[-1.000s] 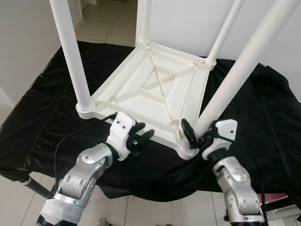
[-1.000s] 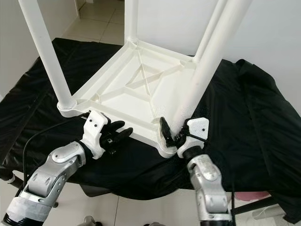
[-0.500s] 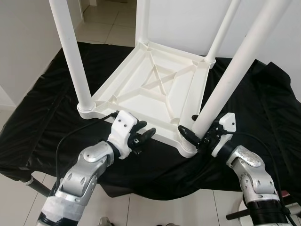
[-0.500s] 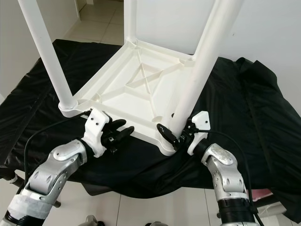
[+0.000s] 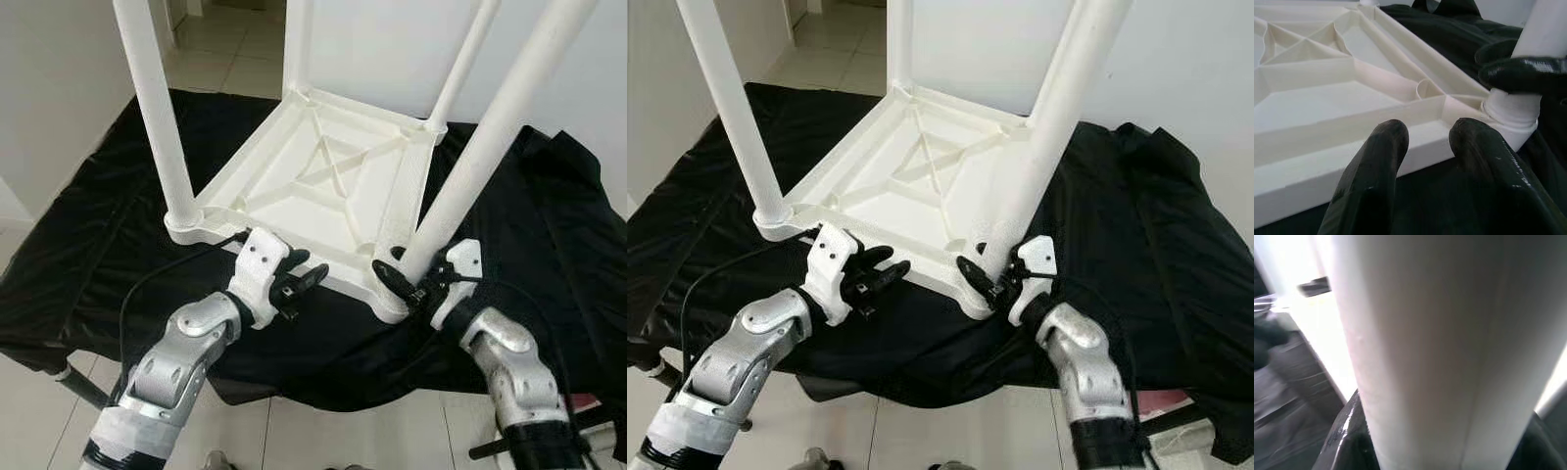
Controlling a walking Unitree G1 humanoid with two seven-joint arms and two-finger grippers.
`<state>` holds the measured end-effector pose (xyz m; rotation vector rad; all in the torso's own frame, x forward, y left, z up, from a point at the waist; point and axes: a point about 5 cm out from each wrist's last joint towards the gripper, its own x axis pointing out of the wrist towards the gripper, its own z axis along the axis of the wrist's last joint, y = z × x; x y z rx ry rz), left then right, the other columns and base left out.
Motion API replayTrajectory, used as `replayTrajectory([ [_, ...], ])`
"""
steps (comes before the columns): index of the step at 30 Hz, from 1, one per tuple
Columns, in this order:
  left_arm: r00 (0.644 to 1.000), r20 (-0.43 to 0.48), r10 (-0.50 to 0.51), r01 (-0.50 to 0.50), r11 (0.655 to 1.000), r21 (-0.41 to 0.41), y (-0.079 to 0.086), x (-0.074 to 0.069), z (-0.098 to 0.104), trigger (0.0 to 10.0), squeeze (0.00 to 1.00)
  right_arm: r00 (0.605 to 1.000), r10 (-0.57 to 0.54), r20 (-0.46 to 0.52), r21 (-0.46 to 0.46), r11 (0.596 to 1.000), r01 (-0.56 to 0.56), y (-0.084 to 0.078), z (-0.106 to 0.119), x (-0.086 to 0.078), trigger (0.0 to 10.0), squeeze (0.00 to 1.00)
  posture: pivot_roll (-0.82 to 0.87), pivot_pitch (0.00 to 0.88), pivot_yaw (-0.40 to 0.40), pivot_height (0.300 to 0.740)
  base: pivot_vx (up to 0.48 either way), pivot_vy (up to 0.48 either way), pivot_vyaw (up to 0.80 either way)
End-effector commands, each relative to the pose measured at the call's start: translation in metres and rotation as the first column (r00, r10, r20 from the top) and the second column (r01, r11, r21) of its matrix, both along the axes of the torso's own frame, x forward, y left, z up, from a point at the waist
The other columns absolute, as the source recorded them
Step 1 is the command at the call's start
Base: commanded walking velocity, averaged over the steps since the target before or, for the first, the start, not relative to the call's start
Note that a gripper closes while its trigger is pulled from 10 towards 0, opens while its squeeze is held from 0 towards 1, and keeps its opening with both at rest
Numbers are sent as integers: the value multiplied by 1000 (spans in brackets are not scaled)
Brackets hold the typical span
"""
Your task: Building children table
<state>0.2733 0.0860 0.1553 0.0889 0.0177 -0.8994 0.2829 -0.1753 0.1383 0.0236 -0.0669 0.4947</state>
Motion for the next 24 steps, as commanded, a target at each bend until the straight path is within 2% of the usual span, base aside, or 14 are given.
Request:
replayTrajectory([
  [1,999,3,-35,35,999,16,-3,-4,-1,10000,0,995,-78,-54,-16,997,78,-12,-8,-2,0,0,13,82,-90,740,0,0,0],
  [4,996,-37,-75,77,996,41,-3,-16,-9,10000,0,972,-227,-58,8,974,227,-6,-15,-22,0,0,17,93,-88,740,0,0,0],
  [7,996,-46,-81,83,996,45,-3,-18,-11,10000,0,964,-261,-59,12,965,262,-6,-16,-25,0,0,17,93,-88,740,0,0,0],
  [8,994,-61,-87,91,995,51,-2,-21,-14,10000,0,939,-339,-54,3,940,340,-6,-18,-27,0,0,18,94,-87,740,0,0,0],
  [10,994,-61,-87,91,995,51,-2,-21,-14,10000,0,939,-339,-54,3,940,340,-6,-18,-27,0,0,18,94,-87,740,0,0,0],
  [12,986,-114,-121,130,989,71,2,-31,-22,10000,0,878,-475,-56,17,879,477,-2,-22,-29,0,0,25,93,-79,740,0,0,0],
  [13,986,-114,-121,130,989,71,2,-31,-22,10000,0,878,-475,-56,17,879,477,-2,-22,-29,0,0,25,93,-79,740,0,0,0],
  [15,983,-124,-133,147,983,111,10,-38,-28,10000,0,827,-560,-54,-10,828,560,3,-24,-31,549,0,26,93,-70,740,0,0,0],
  [16,983,-124,-133,147,983,111,10,-38,-28,10000,0,827,-560,-54,-10,828,560,3,-24,-31,549,0,26,93,-70,740,0,0,0],
  [17,984,-125,-130,147,979,141,17,-39,-30,10000,0,815,-577,-55,-21,816,577,4,-26,-30,8863,0,32,91,-66,740,0,0,0],
  [19,984,-125,-130,147,979,141,17,-39,-30,10000,0,815,-577,-55,-21,816,577,4,-26,-30,8863,0,32,91,-66,740,0,0,0],
  [20,983,-121,-136,156,973,172,23,-40,-31,10000,0,810,-584,-58,-27,812,584,6,-26,-30,10000,0,32,91,-66,740,0,0,0],
  [22,979,-134,-153,180,959,218,40,-41,-30,10000,0,814,-579,-44,-21,815,579,8,-23,-26,10000,0,40,89,-57,740,0,0,0],
  [24,978,-140,-152,180,958,221,45,-40,-28,10000,0,819,-573,-35,-11,819,573,8,-21,-23,10000,0,43,88,-56,740,0,0,0],
])
